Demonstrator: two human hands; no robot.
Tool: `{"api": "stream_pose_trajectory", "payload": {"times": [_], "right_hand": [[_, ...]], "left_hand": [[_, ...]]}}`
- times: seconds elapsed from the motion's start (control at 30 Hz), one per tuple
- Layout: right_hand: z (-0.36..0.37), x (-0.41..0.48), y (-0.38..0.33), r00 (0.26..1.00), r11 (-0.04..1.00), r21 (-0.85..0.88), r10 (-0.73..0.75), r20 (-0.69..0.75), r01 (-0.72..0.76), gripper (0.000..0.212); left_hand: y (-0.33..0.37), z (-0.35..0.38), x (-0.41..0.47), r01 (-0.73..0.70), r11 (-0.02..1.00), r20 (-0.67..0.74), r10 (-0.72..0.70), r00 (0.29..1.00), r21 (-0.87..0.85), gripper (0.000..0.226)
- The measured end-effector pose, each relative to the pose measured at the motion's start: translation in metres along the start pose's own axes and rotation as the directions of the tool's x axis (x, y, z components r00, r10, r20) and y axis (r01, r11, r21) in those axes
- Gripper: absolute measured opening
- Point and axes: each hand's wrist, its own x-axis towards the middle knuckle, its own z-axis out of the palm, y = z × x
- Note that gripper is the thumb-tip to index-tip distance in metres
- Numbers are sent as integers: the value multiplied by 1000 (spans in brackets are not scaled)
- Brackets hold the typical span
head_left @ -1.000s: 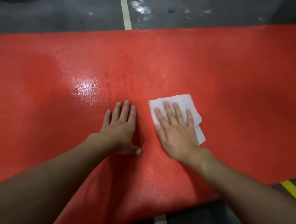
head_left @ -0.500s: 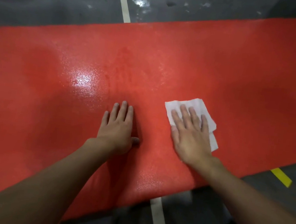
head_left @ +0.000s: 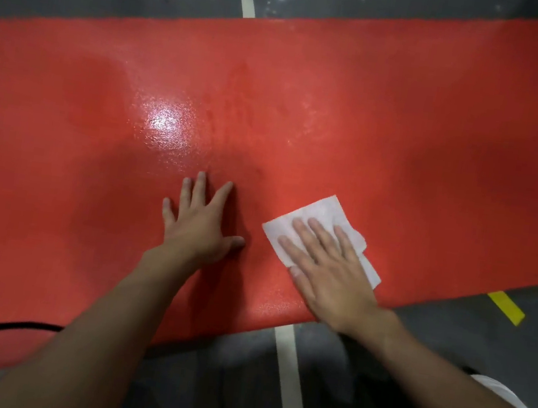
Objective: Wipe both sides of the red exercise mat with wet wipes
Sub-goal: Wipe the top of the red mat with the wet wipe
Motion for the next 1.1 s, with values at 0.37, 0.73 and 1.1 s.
{"api": "stream_pose_trajectory", "payload": {"times": [0.37, 0.73, 1.1], "right_hand": [[0, 28, -15, 985, 987, 30, 158, -65, -156, 55], [-4, 47, -35, 951, 956, 72, 292, -98, -286, 57], [-6, 65, -65, 969, 971, 51, 236, -69, -233, 58]], "left_hand": [[-21, -10, 9, -24, 999, -67, 21, 998, -46, 94], [-37, -10, 14, -42, 997, -119, 33, 992, -69, 98], [-38, -20, 16, -51, 994, -79, 43, 996, -93, 85]]}}
